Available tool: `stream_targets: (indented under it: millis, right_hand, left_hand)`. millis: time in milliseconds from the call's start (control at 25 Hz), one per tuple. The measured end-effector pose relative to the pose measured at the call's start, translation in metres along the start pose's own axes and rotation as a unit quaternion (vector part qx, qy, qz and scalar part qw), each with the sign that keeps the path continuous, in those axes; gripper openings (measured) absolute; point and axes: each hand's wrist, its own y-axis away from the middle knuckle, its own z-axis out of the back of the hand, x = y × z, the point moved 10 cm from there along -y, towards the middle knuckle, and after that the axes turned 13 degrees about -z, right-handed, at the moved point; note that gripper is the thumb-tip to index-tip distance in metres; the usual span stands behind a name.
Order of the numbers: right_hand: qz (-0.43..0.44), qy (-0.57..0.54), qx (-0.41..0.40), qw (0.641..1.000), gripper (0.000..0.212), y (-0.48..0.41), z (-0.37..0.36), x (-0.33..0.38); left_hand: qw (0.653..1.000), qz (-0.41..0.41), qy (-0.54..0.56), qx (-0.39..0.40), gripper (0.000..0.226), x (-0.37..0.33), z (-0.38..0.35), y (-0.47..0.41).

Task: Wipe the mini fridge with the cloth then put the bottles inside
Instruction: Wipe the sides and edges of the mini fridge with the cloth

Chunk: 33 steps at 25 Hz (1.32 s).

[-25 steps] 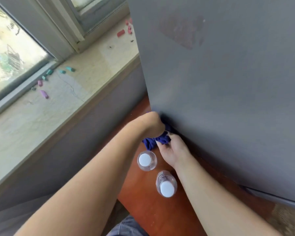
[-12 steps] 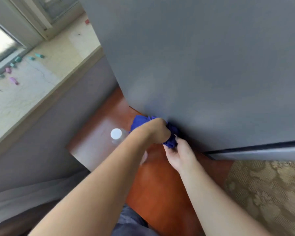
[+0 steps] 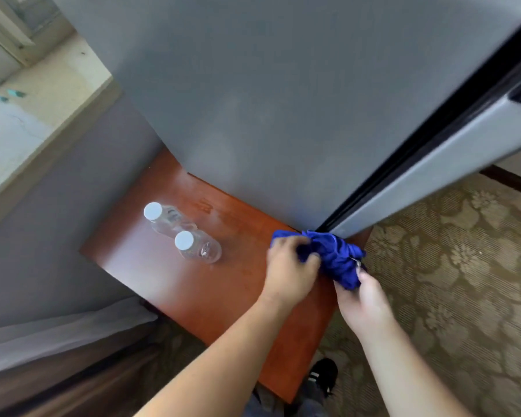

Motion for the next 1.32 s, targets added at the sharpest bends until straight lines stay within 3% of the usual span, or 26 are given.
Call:
stream_targets:
  millis: [80, 160, 200, 280, 360, 520, 680, 840, 1080, 1200, 1320]
  right_hand:
    - [-0.007, 0.028, 0.002, 1.000, 0.024, 0.005, -0.002, 0.003]
    - [-0.031, 0.064, 0.006, 0.997, 0.028, 0.010, -0.010, -0.002]
    - [-0.041, 0.069, 0.001, 0.997, 0.034, 0.011, -0.013, -0.004]
    - [-0.041, 0.057, -0.015, 0.997, 0.038, 0.015, -0.019, -0.005]
    - [-0.023, 0.041, -0.026, 0.999, 0.035, 0.026, -0.025, 0.000]
    - [0.010, 0.036, -0.004, 0.999, 0.026, 0.067, -0.040, 0.013]
    - [0.053, 0.078, 0.066, 0.993, 0.025, 0.135, -0.075, 0.033]
    - [0.112, 0.114, 0.152, 0.975, 0.024, 0.222, -0.122, 0.056]
    - [0.189, 0.153, 0.259, 0.935, 0.020, 0.318, -0.173, 0.083]
    - [0.199, 0.153, 0.257, 0.933, 0.025, 0.317, -0.173, 0.083]
    - [0.175, 0.129, 0.224, 0.950, 0.019, 0.288, -0.163, 0.072]
  left_hand:
    - [0.989, 0.110, 0.079, -0.059, 0.063, 0.036, 0.007, 0.009]
    - [0.959, 0.185, 0.215, -0.022, 0.079, 0.050, -0.016, 0.011]
    - [0.941, 0.204, 0.270, -0.011, 0.075, 0.049, -0.027, 0.010]
    - [0.902, 0.221, 0.371, 0.006, 0.049, 0.038, -0.046, 0.006]
    - [0.893, 0.199, 0.403, 0.011, 0.030, 0.026, -0.047, 0.003]
    - [0.908, 0.142, 0.393, -0.027, 0.069, 0.000, -0.022, 0.011]
    - [0.917, 0.055, 0.382, -0.100, 0.073, -0.056, 0.020, 0.037]
    - [0.908, -0.057, 0.356, -0.215, 0.067, -0.141, 0.083, 0.069]
    - [0.881, -0.198, 0.300, -0.308, 0.053, -0.250, 0.153, 0.115]
    - [0.881, -0.225, 0.283, -0.304, 0.048, -0.260, 0.161, 0.117]
    - [0.886, -0.185, 0.321, -0.281, 0.066, -0.232, 0.142, 0.105]
